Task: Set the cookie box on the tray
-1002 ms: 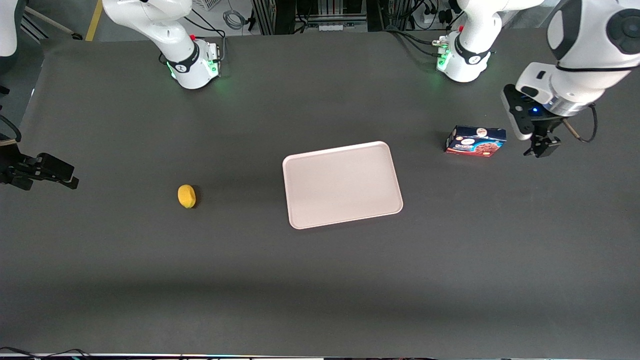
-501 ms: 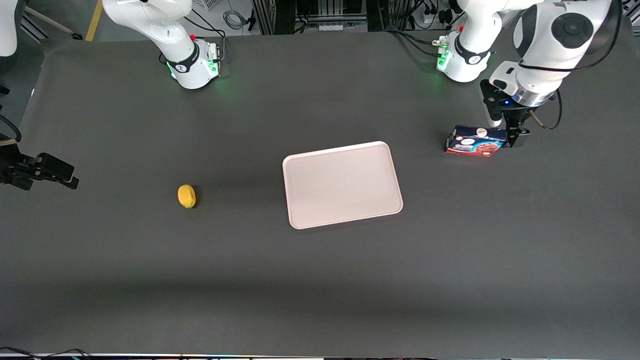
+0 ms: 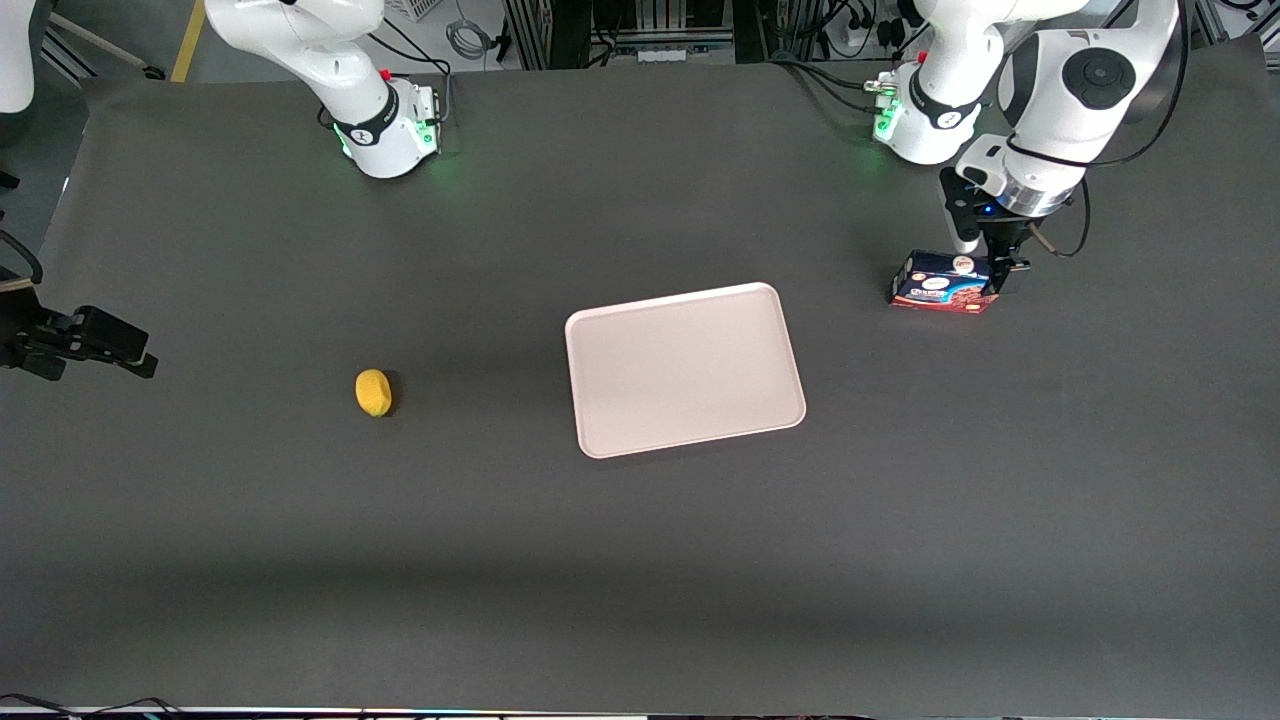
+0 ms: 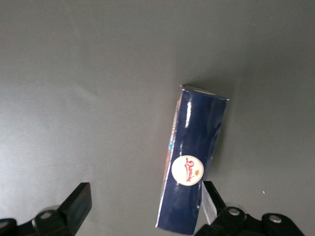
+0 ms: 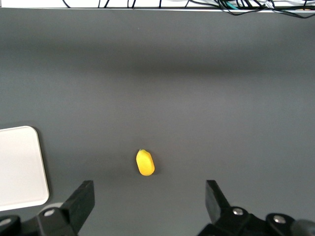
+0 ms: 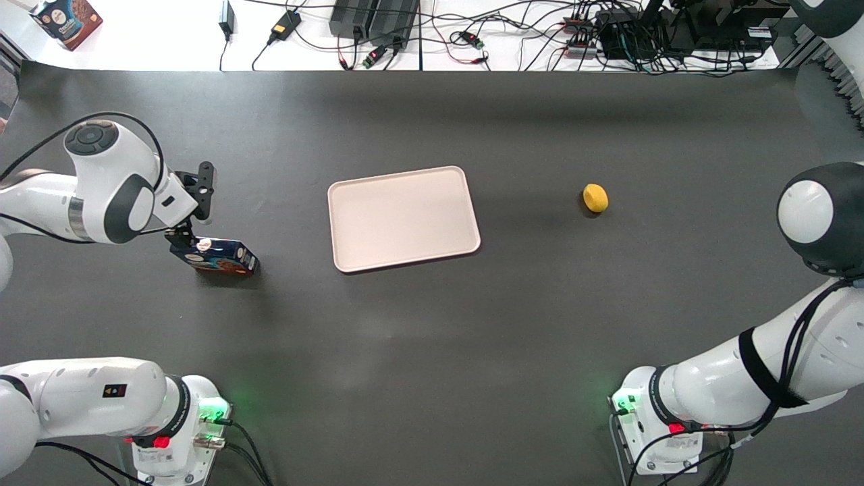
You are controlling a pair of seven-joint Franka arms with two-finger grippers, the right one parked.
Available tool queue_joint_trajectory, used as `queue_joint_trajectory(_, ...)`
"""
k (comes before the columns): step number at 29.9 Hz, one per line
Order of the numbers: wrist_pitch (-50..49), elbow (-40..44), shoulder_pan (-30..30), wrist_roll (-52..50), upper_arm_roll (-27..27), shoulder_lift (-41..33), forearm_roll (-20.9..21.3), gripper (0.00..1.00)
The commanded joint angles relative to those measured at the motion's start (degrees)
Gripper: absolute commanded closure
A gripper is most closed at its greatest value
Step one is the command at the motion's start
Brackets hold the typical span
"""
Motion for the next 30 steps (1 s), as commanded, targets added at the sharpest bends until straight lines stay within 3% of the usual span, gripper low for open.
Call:
queue_joint_trajectory(1, 3.00, -4.30, -0.57, 1.23, 0.08, -1.33, -1.19, 0.00)
queue_joint_trajectory(11, 7.92, -7.11, -0.57, 1.23, -0.71, 0.69, -1.19, 0.00)
queue_joint_trajectory(30, 7.92, -7.20, -0.39, 1.14, -4.05, 3.42, -1.27, 0.00)
